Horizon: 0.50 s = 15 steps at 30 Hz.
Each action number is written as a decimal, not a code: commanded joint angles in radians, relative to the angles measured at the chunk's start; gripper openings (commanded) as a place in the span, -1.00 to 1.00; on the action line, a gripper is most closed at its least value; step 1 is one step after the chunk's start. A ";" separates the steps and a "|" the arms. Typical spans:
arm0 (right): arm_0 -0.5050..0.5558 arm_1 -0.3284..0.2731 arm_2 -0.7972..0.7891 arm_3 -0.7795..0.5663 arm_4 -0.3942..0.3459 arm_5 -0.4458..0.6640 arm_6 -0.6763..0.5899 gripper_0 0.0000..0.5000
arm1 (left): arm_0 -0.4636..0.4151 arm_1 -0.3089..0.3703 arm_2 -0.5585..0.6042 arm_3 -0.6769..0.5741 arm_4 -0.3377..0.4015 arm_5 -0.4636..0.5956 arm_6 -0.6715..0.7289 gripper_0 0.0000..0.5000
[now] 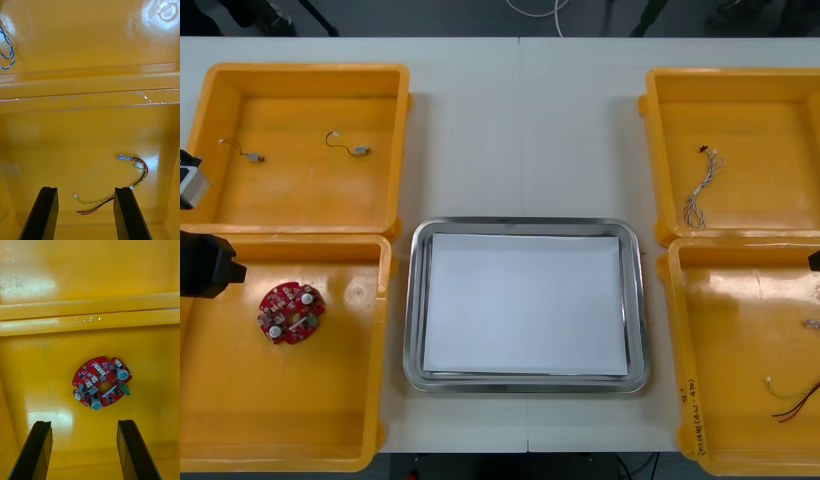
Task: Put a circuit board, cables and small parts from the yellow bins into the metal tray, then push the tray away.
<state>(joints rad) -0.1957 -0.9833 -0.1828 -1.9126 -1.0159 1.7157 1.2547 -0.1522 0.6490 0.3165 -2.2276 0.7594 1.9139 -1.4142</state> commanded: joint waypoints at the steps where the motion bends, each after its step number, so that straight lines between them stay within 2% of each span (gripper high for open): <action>1: 0.001 -0.035 -0.035 -0.006 -0.009 0.007 -0.026 0.71 | 0.017 0.040 0.018 -0.034 0.008 0.006 -0.088 1.00; 5: 0.001 -0.035 -0.035 -0.006 -0.009 0.007 -0.026 0.71 | 0.017 0.040 0.018 -0.034 0.008 0.006 -0.088 1.00; 8: -0.007 -0.009 -0.029 -0.009 -0.004 -0.005 -0.026 0.72 | 0.017 0.040 0.018 -0.034 0.008 0.006 -0.088 1.00; 15: -0.011 -0.003 -0.021 -0.048 0.048 -0.033 -0.034 0.71 | 0.022 0.029 0.009 -0.020 0.009 0.006 -0.078 1.00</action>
<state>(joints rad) -0.1966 -0.9828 -0.1828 -1.9291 -0.9864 1.6933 1.2547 -0.1491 0.6490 0.3164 -2.2275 0.7594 1.9139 -1.4142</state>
